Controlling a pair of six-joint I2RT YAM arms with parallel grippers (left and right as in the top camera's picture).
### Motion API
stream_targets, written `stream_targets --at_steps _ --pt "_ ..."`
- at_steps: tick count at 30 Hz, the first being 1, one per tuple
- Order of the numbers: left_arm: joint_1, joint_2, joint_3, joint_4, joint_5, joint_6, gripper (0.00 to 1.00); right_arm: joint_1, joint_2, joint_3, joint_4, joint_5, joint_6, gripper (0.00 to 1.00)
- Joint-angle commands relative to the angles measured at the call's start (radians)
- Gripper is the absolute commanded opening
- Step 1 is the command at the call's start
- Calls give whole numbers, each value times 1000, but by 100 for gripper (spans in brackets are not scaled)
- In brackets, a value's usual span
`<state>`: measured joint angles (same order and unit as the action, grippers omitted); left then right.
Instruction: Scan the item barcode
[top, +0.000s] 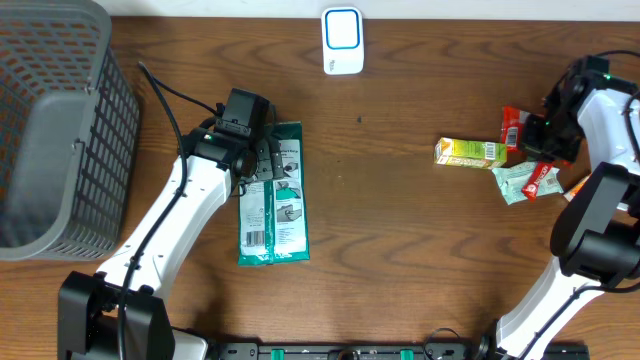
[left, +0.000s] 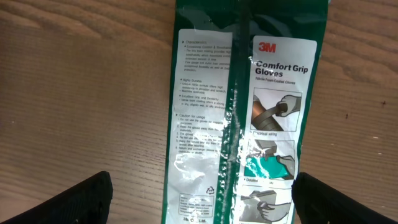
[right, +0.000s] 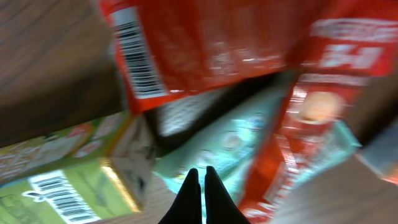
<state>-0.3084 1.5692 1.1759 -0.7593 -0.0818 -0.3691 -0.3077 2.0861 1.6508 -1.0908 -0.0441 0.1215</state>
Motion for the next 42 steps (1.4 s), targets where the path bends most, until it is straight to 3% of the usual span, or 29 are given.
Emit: stream_targets --at_steps 1,9,15,27,29,31,34,37,38,40,42 --pt "4 6 6 -3 -9 -2 93 33 -6 -46 24 -62 -3 2" --pt "4 6 6 -3 -9 -2 93 52 -6 -141 134 -82 -4 3" --pt "4 6 6 -3 -9 -2 93 75 -6 -141 129 -257 -7 3" --pt "4 6 6 -3 -9 -2 93 340 -6 -154 31 -190 -34 14" --pt "4 6 6 -3 -9 -2 93 358 -7 -143 -3 -193 -95 16" --pt "4 6 6 -3 -9 -2 93 362 -14 -79 -105 -192 -187 21" --pt "4 6 6 -3 -9 -2 93 359 -23 47 -235 -192 -190 33" --pt "4 6 6 -3 -9 -2 93 359 -23 69 -229 -193 -190 45" --pt "4 6 6 -3 -9 -2 93 359 -23 68 -206 -192 -191 61" --pt "4 6 6 -3 -9 -2 93 359 -23 64 -171 -193 -209 75" --pt "4 6 6 -3 -9 -2 93 361 -23 64 -117 -193 -216 75"
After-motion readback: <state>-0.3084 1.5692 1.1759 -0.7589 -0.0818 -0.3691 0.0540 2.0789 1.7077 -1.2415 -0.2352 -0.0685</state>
